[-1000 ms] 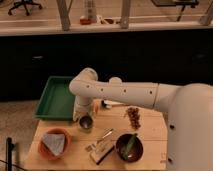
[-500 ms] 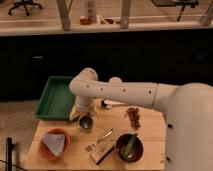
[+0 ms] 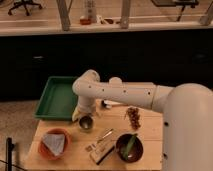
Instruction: Stack cups into tray
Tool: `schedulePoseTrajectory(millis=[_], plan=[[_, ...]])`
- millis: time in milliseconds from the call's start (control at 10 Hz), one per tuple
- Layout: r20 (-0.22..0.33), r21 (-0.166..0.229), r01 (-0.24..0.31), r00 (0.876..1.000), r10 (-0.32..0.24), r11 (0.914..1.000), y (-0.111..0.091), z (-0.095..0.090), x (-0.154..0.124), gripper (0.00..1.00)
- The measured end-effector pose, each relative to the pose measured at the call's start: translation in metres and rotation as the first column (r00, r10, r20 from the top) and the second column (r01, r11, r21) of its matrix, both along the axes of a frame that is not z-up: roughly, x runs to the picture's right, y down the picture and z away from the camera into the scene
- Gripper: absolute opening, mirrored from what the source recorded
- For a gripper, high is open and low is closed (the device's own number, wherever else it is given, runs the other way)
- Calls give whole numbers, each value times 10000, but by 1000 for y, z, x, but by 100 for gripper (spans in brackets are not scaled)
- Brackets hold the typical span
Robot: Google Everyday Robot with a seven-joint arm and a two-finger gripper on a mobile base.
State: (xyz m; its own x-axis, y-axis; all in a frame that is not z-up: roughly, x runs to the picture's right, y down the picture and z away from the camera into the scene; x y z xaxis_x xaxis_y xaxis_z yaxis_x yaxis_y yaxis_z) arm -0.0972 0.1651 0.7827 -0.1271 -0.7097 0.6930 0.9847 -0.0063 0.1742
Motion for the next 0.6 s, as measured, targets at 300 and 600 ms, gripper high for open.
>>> schedulePoseTrajectory(millis=[300, 600], plan=[[147, -274, -120, 9998, 124, 9996, 13, 18, -1, 80], [288, -383, -153, 9994, 164, 9991, 19, 23, -6, 80]])
